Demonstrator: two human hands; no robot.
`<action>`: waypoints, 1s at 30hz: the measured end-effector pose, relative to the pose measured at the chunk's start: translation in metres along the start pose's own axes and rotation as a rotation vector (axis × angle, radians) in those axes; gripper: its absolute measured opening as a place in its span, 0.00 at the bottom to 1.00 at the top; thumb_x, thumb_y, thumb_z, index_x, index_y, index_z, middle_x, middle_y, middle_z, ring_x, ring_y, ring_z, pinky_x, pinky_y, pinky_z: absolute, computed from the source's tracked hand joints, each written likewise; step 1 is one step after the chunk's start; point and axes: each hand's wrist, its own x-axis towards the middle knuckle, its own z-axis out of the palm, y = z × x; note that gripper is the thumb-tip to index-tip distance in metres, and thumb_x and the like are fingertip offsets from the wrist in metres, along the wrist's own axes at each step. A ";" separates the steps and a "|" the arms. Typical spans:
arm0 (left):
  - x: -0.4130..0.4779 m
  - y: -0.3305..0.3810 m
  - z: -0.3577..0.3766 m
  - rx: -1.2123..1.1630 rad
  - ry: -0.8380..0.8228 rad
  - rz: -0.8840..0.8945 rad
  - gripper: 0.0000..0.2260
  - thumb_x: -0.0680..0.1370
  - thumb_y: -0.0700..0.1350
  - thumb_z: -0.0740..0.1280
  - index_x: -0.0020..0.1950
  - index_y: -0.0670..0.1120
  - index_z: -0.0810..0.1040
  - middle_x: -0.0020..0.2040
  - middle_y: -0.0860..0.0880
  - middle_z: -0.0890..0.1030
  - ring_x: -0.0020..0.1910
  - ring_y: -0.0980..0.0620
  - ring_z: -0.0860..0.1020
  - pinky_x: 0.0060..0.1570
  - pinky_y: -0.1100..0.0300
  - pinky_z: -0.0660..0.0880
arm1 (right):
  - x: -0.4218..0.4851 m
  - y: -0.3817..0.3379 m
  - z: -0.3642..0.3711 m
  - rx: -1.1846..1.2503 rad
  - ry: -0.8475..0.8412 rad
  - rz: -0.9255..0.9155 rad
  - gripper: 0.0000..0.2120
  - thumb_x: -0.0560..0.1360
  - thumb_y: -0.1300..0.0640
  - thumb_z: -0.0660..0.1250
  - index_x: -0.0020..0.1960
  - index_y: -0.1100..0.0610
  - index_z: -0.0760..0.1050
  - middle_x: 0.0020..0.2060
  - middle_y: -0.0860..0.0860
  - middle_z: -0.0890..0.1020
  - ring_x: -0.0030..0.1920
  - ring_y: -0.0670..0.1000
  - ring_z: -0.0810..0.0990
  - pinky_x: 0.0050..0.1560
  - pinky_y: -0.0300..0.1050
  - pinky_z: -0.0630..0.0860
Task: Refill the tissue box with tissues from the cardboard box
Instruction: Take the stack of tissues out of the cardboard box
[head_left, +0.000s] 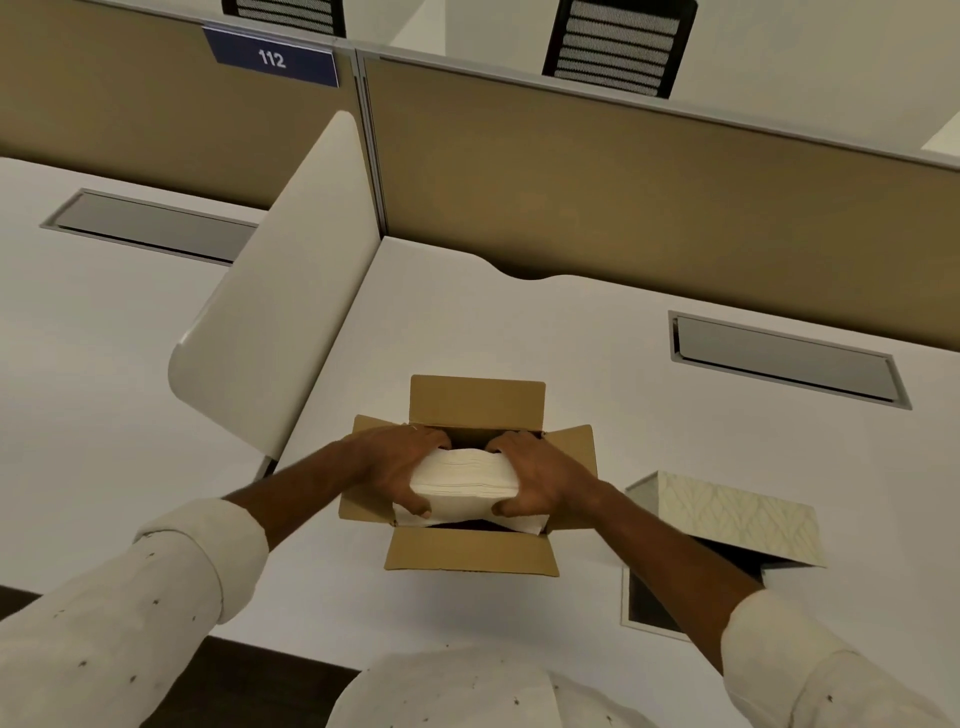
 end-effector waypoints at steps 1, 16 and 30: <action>-0.003 -0.001 0.001 -0.006 0.022 0.000 0.44 0.65 0.72 0.71 0.74 0.54 0.61 0.68 0.52 0.74 0.57 0.58 0.71 0.53 0.63 0.70 | -0.003 0.001 0.002 0.004 0.024 -0.008 0.38 0.65 0.38 0.76 0.70 0.49 0.67 0.64 0.48 0.75 0.61 0.48 0.72 0.61 0.45 0.74; -0.022 -0.003 -0.008 -0.433 0.315 -0.029 0.38 0.67 0.56 0.78 0.73 0.65 0.63 0.65 0.62 0.70 0.62 0.63 0.67 0.59 0.63 0.68 | -0.010 0.003 -0.025 0.221 0.190 -0.011 0.36 0.64 0.40 0.79 0.66 0.40 0.66 0.62 0.39 0.76 0.60 0.43 0.75 0.59 0.44 0.74; -0.038 0.015 -0.010 -0.573 0.559 0.064 0.44 0.66 0.47 0.81 0.76 0.58 0.61 0.65 0.55 0.71 0.66 0.59 0.71 0.58 0.70 0.74 | -0.030 -0.005 -0.010 0.253 0.422 -0.005 0.40 0.67 0.43 0.79 0.72 0.47 0.64 0.68 0.45 0.72 0.64 0.43 0.70 0.63 0.46 0.74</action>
